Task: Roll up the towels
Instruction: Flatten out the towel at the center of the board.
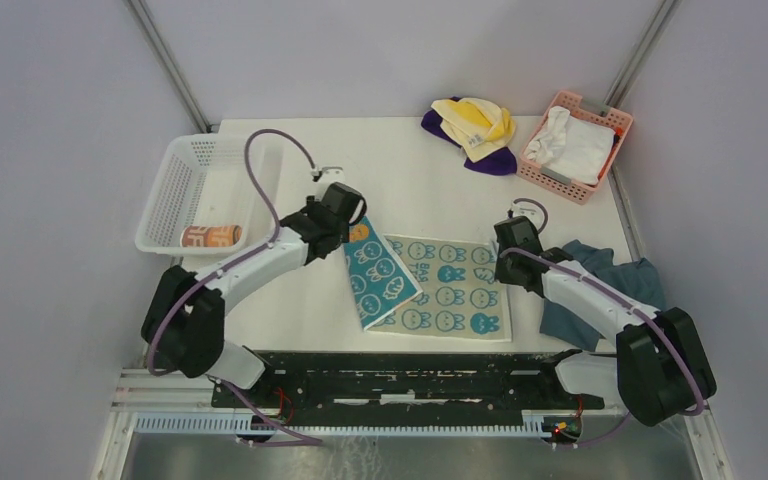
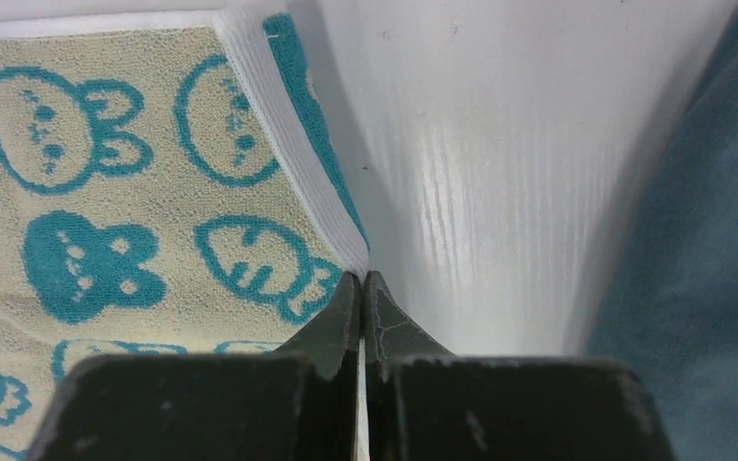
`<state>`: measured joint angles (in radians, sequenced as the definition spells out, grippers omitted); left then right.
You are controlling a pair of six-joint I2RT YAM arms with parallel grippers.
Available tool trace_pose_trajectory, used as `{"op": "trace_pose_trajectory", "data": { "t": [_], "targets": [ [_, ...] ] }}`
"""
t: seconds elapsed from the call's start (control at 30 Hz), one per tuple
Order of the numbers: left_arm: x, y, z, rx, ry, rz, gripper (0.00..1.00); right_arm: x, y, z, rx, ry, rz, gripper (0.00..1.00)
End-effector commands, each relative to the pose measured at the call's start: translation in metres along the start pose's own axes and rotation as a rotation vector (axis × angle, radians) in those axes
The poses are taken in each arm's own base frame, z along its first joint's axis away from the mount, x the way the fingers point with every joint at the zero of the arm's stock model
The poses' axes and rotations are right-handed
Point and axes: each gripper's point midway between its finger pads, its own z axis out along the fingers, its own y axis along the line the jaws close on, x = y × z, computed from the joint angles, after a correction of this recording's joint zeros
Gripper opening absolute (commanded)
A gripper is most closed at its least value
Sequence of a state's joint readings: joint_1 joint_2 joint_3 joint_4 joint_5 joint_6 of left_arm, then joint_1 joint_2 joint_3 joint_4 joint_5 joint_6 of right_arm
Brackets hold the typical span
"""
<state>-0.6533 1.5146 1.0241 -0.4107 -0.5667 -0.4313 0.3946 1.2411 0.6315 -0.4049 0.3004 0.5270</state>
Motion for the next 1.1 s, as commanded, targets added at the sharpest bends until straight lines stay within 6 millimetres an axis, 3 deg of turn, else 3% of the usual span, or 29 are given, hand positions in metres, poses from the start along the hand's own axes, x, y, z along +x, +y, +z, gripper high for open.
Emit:
{"op": "trace_pose_trajectory", "data": {
  "t": [0.0, 0.13, 0.33, 0.43, 0.6, 0.73, 1.07],
  "targets": [
    [0.006, 0.036, -0.006, -0.073, 0.01, -0.138, 0.57, -0.026, 0.005, -0.004, -0.01, -0.054, 0.032, 0.03],
    [0.004, 0.02, -0.015, 0.027, 0.026, -0.19, 0.63, -0.035, 0.018, -0.007, -0.07, -0.07, 0.027, 0.08],
    [0.003, -0.056, -0.034, 0.245, 0.033, -0.17, 0.66, -0.036, 0.027, -0.001, -0.104, -0.056, 0.016, 0.09],
    [0.003, -0.069, -0.018, 0.222, 0.054, -0.162, 0.67, -0.033, 0.028, 0.001, -0.103, -0.044, 0.009, 0.08],
    [-0.031, -0.062, 0.022, 0.088, -0.004, -0.178, 0.68, -0.033, 0.026, 0.001, -0.099, -0.048, 0.006, 0.07],
    [-0.035, -0.066, 0.055, 0.022, 0.014, -0.158, 0.68, -0.032, 0.027, 0.001, -0.104, -0.045, 0.002, 0.07],
    [-0.013, -0.078, 0.102, -0.06, 0.092, -0.085, 0.6, -0.031, 0.024, 0.003, -0.094, -0.049, -0.004, 0.07]
  ]
}}
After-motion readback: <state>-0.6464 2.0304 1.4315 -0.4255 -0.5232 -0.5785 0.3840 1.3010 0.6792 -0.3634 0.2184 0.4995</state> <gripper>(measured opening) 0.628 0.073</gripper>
